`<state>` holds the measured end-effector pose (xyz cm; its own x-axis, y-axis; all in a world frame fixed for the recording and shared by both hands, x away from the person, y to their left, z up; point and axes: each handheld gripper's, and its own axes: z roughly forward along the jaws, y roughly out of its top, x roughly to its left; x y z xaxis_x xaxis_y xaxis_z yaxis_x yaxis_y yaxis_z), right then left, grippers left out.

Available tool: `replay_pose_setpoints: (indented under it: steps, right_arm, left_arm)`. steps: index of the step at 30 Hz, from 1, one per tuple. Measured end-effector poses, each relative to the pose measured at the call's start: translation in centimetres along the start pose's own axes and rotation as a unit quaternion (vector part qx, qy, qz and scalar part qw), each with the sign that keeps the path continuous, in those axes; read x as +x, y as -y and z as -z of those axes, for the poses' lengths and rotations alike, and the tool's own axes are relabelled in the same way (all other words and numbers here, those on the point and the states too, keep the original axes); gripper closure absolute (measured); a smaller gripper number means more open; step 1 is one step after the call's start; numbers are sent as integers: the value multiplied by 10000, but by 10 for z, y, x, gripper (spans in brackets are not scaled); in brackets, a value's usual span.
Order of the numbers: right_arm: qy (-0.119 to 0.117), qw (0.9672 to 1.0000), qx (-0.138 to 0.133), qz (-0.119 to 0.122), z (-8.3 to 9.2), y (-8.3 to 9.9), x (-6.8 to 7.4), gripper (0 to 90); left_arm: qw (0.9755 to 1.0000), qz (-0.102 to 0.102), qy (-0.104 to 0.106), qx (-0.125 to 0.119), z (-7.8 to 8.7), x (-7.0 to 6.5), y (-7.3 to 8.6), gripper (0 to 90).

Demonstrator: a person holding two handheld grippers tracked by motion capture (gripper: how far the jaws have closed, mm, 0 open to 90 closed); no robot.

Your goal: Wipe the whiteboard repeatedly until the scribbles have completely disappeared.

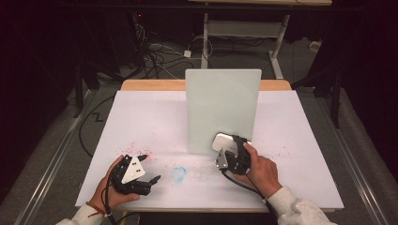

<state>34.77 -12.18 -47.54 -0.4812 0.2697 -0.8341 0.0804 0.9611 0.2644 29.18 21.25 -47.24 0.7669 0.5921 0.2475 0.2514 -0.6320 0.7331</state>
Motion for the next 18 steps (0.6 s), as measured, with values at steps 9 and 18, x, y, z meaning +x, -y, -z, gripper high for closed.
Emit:
replay_pose_setpoints:
  steps: [9, 18]
  right_arm:
    - [-33, 9993, -337, 139, -4, -48, 16, 297]
    - [-136, 9983, -569, 72, -7, -73, 18, 297]
  left_arm:
    - [10000, -6, 49, -9, -2, 0, -1, 174]
    - [10000, 37, 36, -44, 0, 1, 1, 174]
